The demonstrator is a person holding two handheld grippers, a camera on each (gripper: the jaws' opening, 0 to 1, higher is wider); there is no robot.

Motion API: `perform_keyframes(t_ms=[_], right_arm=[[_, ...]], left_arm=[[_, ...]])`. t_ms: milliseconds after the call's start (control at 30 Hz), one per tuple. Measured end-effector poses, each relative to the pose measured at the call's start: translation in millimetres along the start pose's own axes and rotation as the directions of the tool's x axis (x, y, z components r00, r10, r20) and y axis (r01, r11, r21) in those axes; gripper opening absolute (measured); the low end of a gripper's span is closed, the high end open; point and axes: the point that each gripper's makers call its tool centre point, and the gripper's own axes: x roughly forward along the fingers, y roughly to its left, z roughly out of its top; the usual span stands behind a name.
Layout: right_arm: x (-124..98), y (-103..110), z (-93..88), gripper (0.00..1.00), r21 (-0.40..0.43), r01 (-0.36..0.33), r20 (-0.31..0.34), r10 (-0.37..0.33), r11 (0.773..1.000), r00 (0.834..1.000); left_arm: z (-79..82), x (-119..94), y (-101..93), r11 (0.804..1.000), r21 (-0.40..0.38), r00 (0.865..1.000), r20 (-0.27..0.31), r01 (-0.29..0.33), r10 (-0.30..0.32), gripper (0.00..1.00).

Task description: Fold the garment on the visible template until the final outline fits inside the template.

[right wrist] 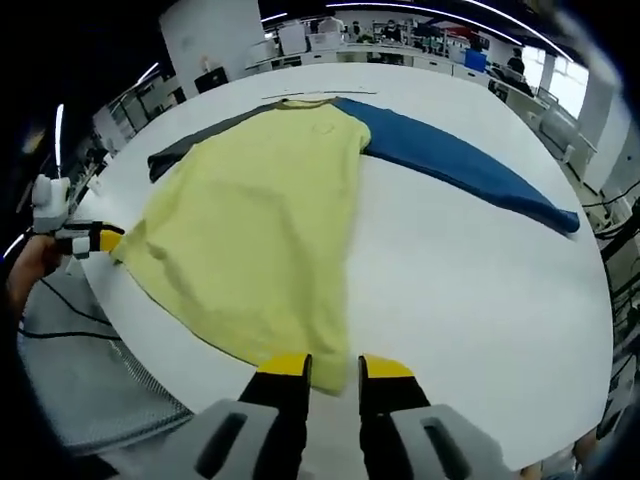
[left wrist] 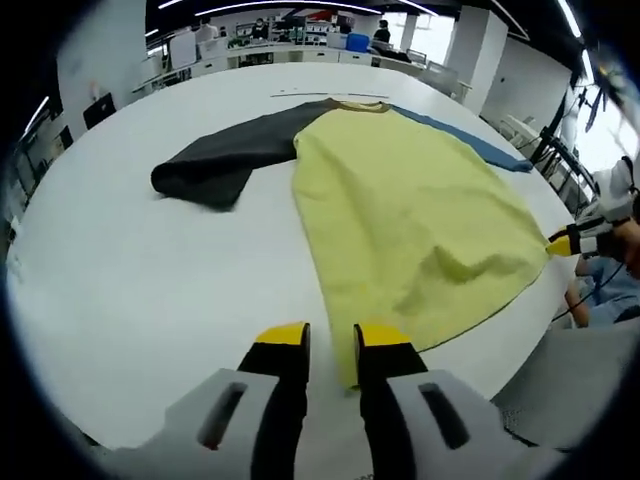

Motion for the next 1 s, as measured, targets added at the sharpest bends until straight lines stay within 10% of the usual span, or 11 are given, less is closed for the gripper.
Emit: perform_keyframes(t_ms=[1000], right_arm=[[-5,-1,-5.2,0.0,0.174,-0.106,0.024,0.103,0.979,0.994]], left_arm=[[-19.3,-10,-5.2,0.996,0.087,0.998,-0.059,-0.032,0.037,0.0]])
